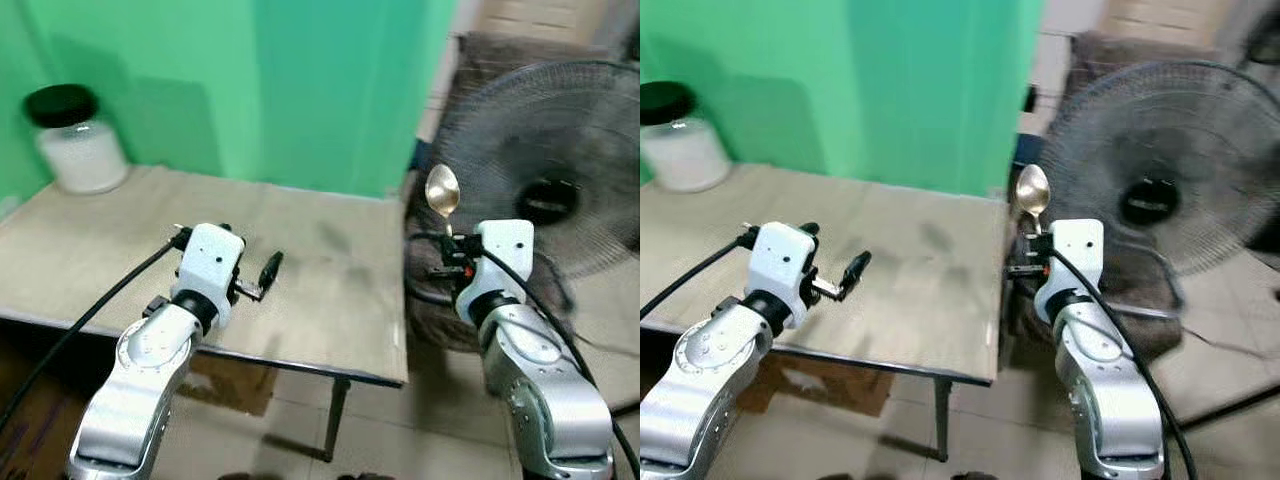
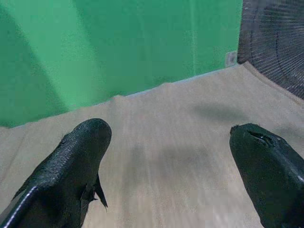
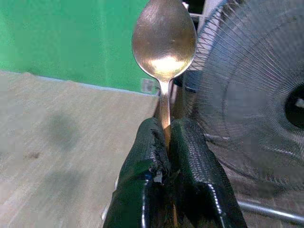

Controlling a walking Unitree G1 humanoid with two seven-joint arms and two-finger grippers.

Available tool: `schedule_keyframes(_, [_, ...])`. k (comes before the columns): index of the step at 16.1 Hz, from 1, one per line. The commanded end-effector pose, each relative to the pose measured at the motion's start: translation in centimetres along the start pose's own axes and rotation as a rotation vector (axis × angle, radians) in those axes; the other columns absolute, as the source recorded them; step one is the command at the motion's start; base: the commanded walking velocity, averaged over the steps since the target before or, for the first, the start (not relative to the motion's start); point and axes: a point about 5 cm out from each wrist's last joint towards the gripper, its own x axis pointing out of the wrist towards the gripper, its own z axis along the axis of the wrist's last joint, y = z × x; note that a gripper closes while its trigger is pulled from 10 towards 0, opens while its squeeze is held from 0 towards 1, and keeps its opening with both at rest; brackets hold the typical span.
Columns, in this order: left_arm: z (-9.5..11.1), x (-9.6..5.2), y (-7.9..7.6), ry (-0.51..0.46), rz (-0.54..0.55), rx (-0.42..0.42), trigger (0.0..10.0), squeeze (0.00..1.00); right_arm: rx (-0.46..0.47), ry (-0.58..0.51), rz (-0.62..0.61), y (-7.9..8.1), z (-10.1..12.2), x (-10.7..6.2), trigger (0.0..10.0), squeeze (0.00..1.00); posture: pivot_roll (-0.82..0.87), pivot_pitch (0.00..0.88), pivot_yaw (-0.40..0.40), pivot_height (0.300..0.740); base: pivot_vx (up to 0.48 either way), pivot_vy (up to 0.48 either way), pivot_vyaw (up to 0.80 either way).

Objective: Setting the table

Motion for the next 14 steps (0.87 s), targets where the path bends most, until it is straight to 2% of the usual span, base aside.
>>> schedule_keyframes(1, [0.1,0.1,0.3,-0.007,0.032,-0.003,10.0,0.0,-0.004,-0.008,-0.011,-0.1,-0.1,0.1,10.0,0.0,0.17,0.0,-0.043,0.74,0.0,0.0,-0.8])
schedule_keyframes(6, [-0.2,0.0,0.8,-0.004,0.073,-0.026,10.0,0.0,0.006,-0.003,-0.009,-0.1,-0.1,0.5,10.0,0.0,0.17,0.0,-0.048,0.74,0.0,0.0,-0.8])
schedule_keyframes(9, [-0.8,-0.6,1.4,0.014,0.111,-0.039,10.0,0.0,-0.02,0.01,0.012,-0.3,-0.2,0.8,10.0,0.0,0.18,0.0,-0.051,0.74,0.0,0.0,-0.8])
schedule_keyframes(14, [-0.9,-0.6,1.9,0.014,0.132,-0.009,10.0,0.0,-0.041,0.014,0.042,-0.2,-0.1,1.1,10.0,0.0,0.18,0.0,-0.053,0.74,0.0,0.0,-0.8])
